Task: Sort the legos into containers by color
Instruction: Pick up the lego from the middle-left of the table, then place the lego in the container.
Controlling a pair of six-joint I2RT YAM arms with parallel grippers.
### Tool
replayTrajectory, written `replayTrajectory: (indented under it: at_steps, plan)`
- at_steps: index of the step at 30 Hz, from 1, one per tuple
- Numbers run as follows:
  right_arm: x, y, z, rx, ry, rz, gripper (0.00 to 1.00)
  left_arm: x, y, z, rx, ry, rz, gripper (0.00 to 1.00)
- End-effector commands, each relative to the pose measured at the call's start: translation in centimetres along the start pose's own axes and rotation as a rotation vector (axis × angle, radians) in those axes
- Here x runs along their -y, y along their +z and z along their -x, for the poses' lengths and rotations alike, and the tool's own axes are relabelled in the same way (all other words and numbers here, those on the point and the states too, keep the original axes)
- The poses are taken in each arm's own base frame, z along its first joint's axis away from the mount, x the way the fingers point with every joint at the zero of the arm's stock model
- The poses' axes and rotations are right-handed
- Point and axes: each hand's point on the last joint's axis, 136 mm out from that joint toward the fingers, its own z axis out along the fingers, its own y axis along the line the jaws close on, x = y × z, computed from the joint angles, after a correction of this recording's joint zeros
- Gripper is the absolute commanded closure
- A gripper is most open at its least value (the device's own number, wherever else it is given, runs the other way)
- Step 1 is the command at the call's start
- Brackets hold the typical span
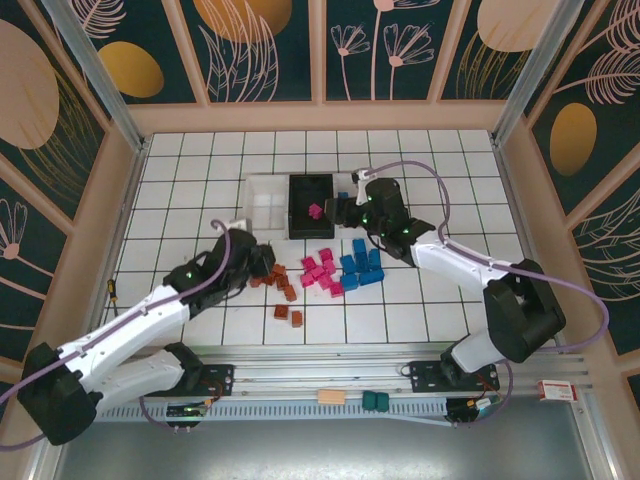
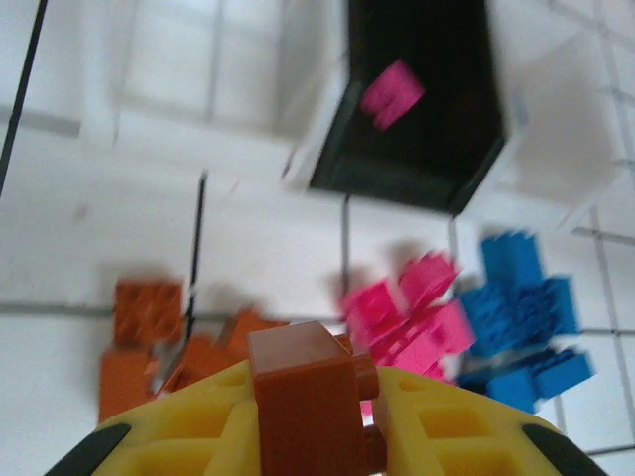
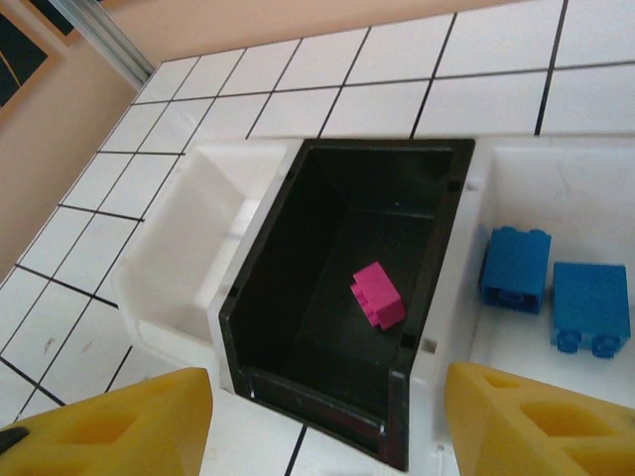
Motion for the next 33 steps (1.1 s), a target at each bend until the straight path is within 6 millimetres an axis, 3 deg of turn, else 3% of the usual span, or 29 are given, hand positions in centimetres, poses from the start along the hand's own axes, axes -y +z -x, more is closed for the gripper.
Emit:
replayTrajectory:
  at_steps: [1,6,11,15,17,21,24,27,30,33]
  plan:
    - [-0.3,-1.3,-0.1,0.024,0.056,0.024,0.37,1.8,1.8,3.2,0.061,0.129,0.048,0.74]
    - [-0.1,-3.7,-1.1,0.032,0.073,0.030,0.36,3.5,6.5,8.4,0.122,0.115,0.045,0.78]
    - [0.5,-5.8,-2.7,0.021,0.063,0.022,0.36,2.9,10.2,11.7,0.161,0.066,0.074,0.80]
    - [1.1,-6.8,-4.0,0.016,0.069,0.014,0.36,1.5,13.0,12.4,0.144,0.032,0.089,0.79]
    - [1.3,-7.1,-4.7,0.011,0.076,0.015,0.36,0.6,15.3,11.7,0.099,0.019,0.106,0.80]
    - [1.7,-7.5,-5.9,-0.015,0.086,0.013,0.36,-0.4,17.8,11.2,0.062,0.002,0.128,0.75]
    - [1.8,-7.8,-6.5,-0.027,0.096,0.014,0.36,-0.2,18.5,11.4,0.061,-0.002,0.123,0.57]
    - [1.9,-8.0,-7.3,-0.048,0.103,0.014,0.35,0.5,17.9,12.2,0.077,-0.011,0.099,0.40]
    - [1.4,-8.1,-8.3,-0.083,0.104,0.041,0.35,2.1,16.0,13.8,0.118,-0.021,0.044,0.26]
    - [-0.3,-7.8,-9.9,-0.148,0.084,0.110,0.34,3.6,13.2,15.2,0.165,-0.027,-0.021,0.14]
